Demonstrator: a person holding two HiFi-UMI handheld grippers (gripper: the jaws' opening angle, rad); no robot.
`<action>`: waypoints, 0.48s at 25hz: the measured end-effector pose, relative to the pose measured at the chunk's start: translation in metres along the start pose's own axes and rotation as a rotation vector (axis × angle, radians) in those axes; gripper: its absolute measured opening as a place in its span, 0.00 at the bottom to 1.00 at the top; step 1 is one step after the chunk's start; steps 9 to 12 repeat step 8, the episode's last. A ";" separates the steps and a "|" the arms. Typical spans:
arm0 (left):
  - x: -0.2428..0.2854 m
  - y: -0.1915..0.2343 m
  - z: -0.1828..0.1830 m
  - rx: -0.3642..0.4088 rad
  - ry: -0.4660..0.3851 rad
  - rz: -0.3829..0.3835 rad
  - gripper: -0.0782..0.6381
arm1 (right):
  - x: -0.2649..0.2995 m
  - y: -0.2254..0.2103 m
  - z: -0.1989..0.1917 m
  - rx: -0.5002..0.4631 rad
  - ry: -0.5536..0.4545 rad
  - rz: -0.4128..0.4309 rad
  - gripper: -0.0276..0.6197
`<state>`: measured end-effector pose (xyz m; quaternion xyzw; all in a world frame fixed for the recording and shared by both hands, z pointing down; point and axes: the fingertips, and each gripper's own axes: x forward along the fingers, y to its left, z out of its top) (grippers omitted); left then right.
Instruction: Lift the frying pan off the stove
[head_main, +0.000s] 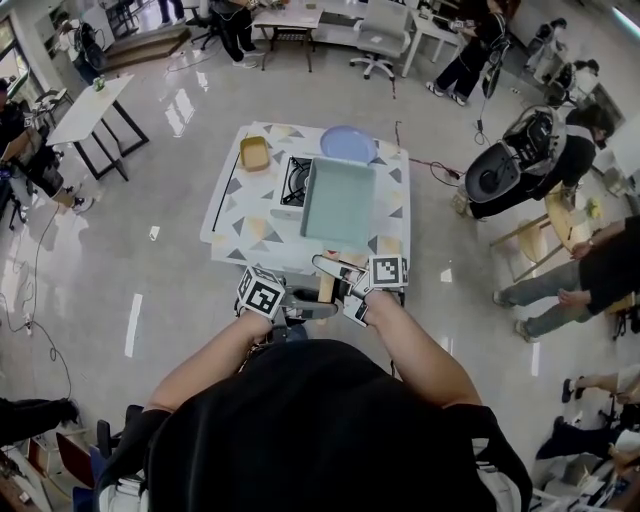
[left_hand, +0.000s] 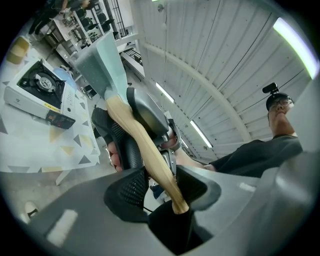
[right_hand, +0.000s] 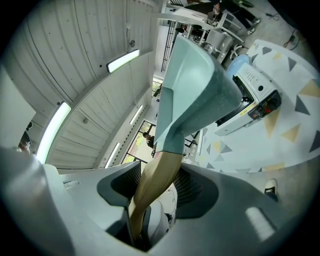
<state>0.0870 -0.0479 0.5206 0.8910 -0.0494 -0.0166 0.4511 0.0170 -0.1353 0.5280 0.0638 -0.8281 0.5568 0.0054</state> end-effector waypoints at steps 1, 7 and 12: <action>0.000 0.000 -0.001 -0.002 0.000 0.000 0.35 | -0.001 -0.001 -0.001 0.002 0.001 -0.001 0.41; -0.001 0.000 -0.001 -0.002 0.008 0.000 0.36 | 0.001 -0.001 -0.001 0.001 0.002 -0.003 0.41; -0.001 0.000 -0.001 -0.002 0.009 0.000 0.36 | 0.001 0.000 -0.001 0.000 0.002 -0.003 0.41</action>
